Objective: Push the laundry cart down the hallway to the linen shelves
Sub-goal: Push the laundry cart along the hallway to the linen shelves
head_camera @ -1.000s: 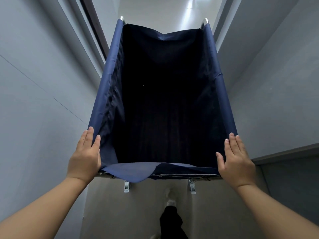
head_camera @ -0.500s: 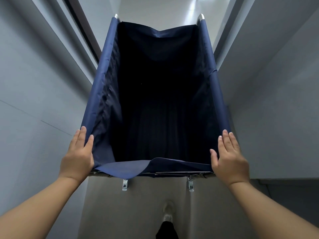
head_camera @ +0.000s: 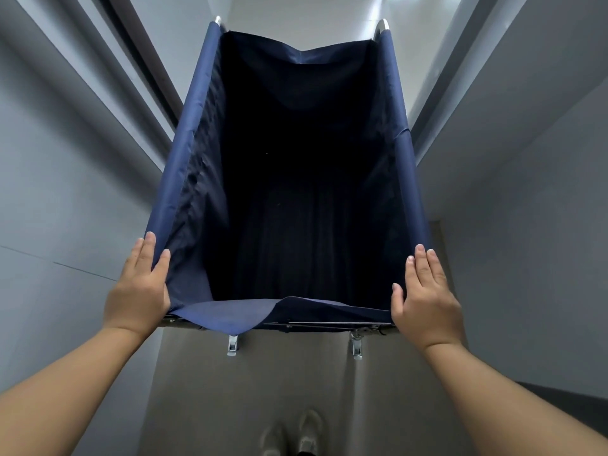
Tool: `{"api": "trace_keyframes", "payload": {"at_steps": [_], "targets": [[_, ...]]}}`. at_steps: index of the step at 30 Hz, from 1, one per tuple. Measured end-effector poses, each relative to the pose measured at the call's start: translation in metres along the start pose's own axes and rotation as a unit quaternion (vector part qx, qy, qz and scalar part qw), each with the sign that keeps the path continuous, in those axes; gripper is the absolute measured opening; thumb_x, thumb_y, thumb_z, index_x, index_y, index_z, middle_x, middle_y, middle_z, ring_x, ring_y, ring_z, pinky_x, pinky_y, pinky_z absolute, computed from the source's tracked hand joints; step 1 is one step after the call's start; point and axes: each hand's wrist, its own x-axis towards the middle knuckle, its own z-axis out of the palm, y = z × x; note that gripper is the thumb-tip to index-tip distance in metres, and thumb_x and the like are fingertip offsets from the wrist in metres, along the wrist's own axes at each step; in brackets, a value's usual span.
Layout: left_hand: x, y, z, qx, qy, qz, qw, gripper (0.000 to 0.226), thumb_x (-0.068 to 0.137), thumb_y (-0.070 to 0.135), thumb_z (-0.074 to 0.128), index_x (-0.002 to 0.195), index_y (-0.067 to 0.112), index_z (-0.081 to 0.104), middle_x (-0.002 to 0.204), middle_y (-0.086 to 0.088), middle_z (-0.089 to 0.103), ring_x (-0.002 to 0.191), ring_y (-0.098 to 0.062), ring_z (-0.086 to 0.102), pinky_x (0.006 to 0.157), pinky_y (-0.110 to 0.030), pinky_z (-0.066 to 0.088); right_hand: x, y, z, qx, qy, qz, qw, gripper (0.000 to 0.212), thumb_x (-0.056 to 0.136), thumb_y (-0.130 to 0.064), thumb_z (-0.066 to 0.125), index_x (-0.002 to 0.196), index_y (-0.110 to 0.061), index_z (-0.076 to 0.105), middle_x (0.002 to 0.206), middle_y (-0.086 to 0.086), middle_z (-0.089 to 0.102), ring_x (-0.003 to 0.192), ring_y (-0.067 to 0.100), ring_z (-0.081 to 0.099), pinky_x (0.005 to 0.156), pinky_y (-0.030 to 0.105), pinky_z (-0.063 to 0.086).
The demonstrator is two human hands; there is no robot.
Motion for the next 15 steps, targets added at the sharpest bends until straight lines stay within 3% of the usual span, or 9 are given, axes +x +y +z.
{"api": "trace_keyframes", "payload": {"at_steps": [15], "targets": [[0.105,-0.004,0.017,-0.015,0.014,-0.005,1.0,0.042,0.083,-0.003,0.042,0.122,-0.004,0.059,0.147,-0.028,0.038,0.132,-0.047,0.04,0.079,-0.057,0.054,0.112,0.006,0.035,0.01,-0.008,-0.004,1.0,0.051,0.088,-0.027,0.044,0.128,0.001,0.06,0.144,0.016,0.051,0.136,0.03,0.046,0.083,0.042,0.056]]}}
